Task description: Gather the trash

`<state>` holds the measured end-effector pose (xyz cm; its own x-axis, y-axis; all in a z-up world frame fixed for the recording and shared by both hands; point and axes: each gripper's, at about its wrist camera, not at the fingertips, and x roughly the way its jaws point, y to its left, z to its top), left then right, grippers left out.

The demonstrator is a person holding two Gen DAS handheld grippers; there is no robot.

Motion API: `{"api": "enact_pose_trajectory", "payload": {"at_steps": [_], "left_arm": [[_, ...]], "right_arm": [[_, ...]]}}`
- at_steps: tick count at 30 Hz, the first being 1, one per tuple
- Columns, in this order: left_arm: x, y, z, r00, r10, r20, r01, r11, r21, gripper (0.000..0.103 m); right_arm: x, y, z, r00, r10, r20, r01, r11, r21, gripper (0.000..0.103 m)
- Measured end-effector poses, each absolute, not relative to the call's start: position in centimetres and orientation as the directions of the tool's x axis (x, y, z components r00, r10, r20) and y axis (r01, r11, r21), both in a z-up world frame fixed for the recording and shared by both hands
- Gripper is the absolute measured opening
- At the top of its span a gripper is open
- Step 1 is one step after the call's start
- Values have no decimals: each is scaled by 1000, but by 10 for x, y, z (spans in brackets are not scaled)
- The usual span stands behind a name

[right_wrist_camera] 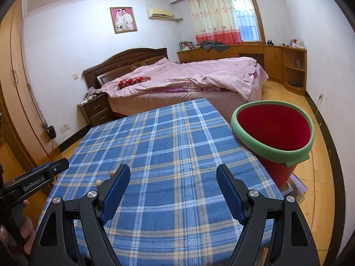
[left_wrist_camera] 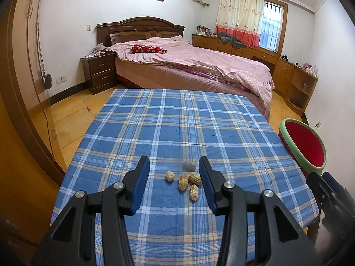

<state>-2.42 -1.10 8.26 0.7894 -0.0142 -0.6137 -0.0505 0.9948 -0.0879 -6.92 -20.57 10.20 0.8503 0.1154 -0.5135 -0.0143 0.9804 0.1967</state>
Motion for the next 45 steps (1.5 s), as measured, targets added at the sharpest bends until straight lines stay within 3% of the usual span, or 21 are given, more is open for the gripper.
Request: {"api": "enact_pose_trajectory", "payload": {"at_steps": [45], "left_arm": [[-21,-11,80,782,-10,-623,-58,994,-88,46]], "right_arm": [[-66,-207,98,840,125,-528,-14,978,209,81]]}}
